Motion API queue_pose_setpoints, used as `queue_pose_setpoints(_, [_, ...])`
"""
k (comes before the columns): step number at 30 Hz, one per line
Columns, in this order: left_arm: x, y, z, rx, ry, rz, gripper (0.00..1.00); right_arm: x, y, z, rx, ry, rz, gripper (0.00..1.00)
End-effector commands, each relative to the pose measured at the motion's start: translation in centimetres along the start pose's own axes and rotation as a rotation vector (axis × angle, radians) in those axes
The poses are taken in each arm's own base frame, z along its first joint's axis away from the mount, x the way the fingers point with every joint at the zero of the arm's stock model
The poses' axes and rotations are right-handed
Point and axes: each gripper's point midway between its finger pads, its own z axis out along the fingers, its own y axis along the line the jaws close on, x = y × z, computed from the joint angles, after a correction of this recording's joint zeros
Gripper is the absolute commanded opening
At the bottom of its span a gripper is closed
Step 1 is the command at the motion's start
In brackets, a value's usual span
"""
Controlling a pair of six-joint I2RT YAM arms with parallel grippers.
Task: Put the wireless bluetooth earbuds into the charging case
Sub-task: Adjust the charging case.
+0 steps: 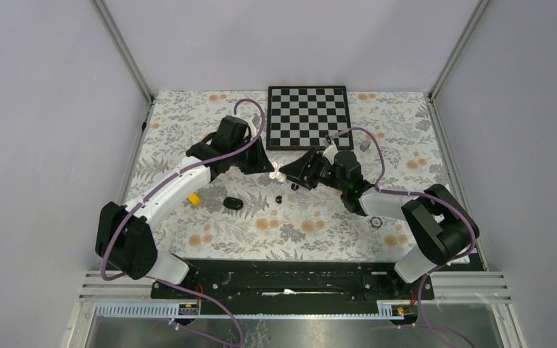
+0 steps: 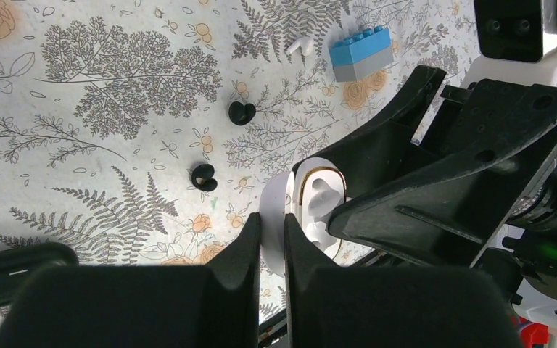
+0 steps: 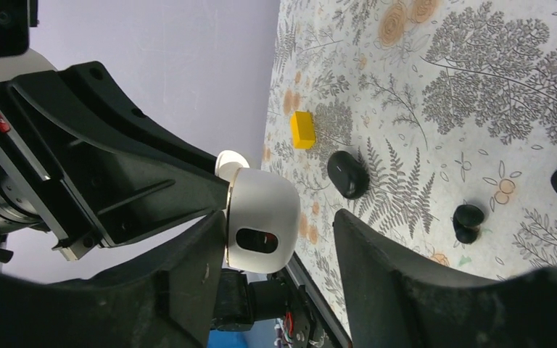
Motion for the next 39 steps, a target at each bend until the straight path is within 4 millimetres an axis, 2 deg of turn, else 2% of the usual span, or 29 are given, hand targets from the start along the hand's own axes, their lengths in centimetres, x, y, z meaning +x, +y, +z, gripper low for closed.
queue_pose_setpoints(1, [-1.7, -1.4, -0.5, 0.041, -0.068, 0.030, 0.00, -0.7, 3.0, 0.8, -0.105, -0.012, -0.028, 0.58])
queue_pose_setpoints(7, [-1.9, -1.5, -0.4, 0.042, -0.070, 0.027, 0.00, -0.7, 3.9, 0.9, -0.135, 0.000, -0.026, 0.54])
queue_pose_setpoints(13, [-1.9, -1.4, -0.3, 0.038, -0.066, 0.022, 0.00, -0.4, 3.5, 1.0, -0.123, 0.016, -0.033, 0.49])
queue_pose_setpoints(17, [-2.0, -1.4, -0.3, 0.032, -0.066, 0.025, 0.00, -0.4, 3.3, 1.2, -0.113, 0.023, -0.032, 0.34])
queue_pose_setpoints(20, [-2.0, -1.5, -0.4, 0.036, -0.065, 0.031, 0.00, -0.4, 3.4, 1.3, -0.108, 0.027, -0.044, 0.28])
queue_pose_setpoints(21, [-2.0, -1.6, -0.4, 0.036, -0.062, 0.032, 0.03, -0.4, 3.4, 1.3, -0.107, 0.026, -0.048, 0.26])
queue_pose_setpoints(22, [-2.0, -1.6, -0.5, 0.033, -0.058, 0.030, 0.11, -0.4, 3.5, 1.2, -0.110, 0.027, -0.053, 0.23])
queue_pose_setpoints(25, [-2.3, -1.6, -0.9, 0.002, -0.041, 0.036, 0.56, -0.3, 3.8, 1.0, -0.119, 0.031, -0.073, 0.15])
queue_pose_setpoints(27, [-3.0, -1.9, -1.5, -0.018, -0.032, 0.060, 0.71, -0.2, 3.9, 0.9, -0.125, 0.043, -0.094, 0.10])
queue_pose_setpoints(30, [-3.9, -2.4, -2.7, -0.038, -0.030, 0.087, 0.84, -0.2, 3.5, 0.8, -0.120, 0.059, -0.114, 0.01])
queue_pose_setpoints(33, [-4.4, -3.1, -4.0, -0.014, -0.032, 0.096, 0.92, -0.3, 3.3, 0.5, -0.140, 0.080, -0.123, 0.00])
queue_pose_setpoints(36, [-5.0, -3.2, -5.2, 0.007, -0.054, 0.077, 0.95, -0.7, 3.5, -0.2, -0.176, 0.114, -0.163, 0.00])
queue_pose_setpoints(39, [-5.4, -3.2, -6.4, 0.002, -0.097, 0.069, 0.98, -1.6, 3.5, -1.8, -0.212, 0.123, -0.192, 0.00])
